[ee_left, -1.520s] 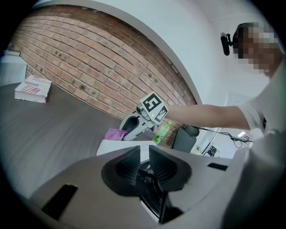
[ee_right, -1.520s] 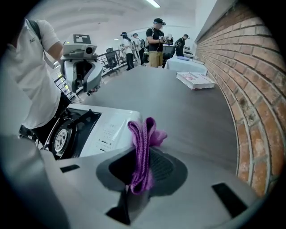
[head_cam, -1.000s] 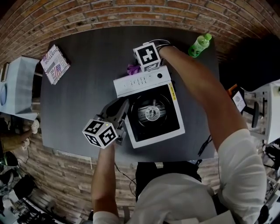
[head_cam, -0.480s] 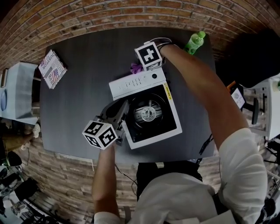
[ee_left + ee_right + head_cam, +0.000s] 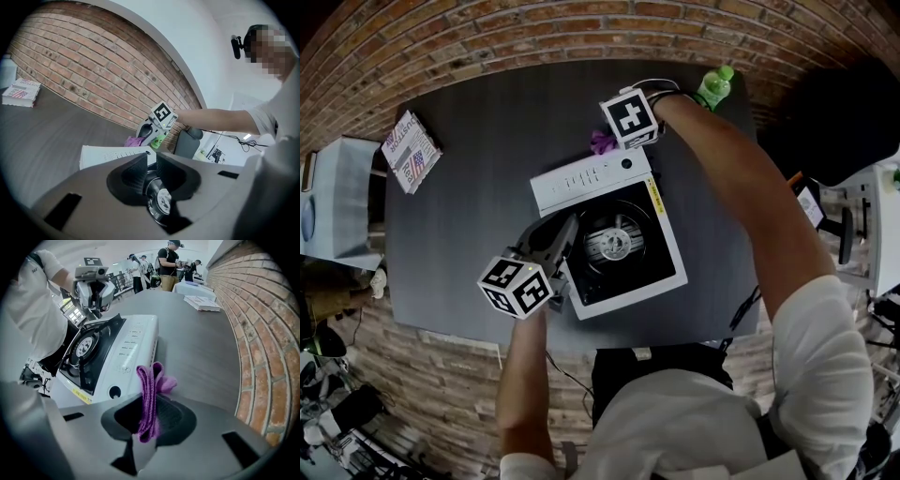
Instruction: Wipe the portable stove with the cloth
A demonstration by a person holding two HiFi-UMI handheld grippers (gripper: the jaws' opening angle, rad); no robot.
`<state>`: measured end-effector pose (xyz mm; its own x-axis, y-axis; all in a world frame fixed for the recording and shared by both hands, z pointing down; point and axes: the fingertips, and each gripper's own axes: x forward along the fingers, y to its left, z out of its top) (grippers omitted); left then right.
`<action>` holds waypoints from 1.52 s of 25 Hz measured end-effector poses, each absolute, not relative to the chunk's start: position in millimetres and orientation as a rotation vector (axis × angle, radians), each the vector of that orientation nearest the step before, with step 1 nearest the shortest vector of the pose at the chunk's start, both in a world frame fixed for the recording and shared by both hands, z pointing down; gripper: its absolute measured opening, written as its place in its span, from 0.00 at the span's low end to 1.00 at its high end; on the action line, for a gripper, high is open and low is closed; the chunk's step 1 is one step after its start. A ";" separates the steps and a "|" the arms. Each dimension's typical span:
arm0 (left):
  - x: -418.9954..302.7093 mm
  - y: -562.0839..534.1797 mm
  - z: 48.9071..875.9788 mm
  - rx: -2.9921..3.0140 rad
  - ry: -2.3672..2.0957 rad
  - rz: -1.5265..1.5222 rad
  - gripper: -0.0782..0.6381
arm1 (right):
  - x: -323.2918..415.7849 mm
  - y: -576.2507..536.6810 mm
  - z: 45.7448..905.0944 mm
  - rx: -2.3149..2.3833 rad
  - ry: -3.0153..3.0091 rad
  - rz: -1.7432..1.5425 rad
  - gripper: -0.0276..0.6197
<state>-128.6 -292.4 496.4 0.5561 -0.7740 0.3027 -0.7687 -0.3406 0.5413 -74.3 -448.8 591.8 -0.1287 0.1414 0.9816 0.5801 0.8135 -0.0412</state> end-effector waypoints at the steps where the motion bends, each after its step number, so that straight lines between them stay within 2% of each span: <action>1: -128.0 -292.5 496.0 2.144 -1.232 -0.010 0.19 | -71.7 -449.9 591.4 -0.567 -1.677 -0.416 0.17; 17: -122.1 -288.4 484.3 2.166 -1.218 -0.027 0.19 | -18.2 -467.9 578.5 -0.425 -1.617 -0.429 0.17; 25: -117.5 -281.7 479.5 2.183 -1.200 -0.024 0.19 | 35.3 -469.6 569.7 -0.361 -1.506 -0.412 0.17; 33: -125.6 -266.1 474.1 2.185 -1.192 -0.029 0.19 | 7.0 -452.5 528.5 -0.159 -1.758 -0.427 0.17; 38: -134.8 -254.4 467.4 2.201 -1.183 -0.020 0.19 | -37.1 -426.8 505.8 -0.017 -1.970 -0.284 0.18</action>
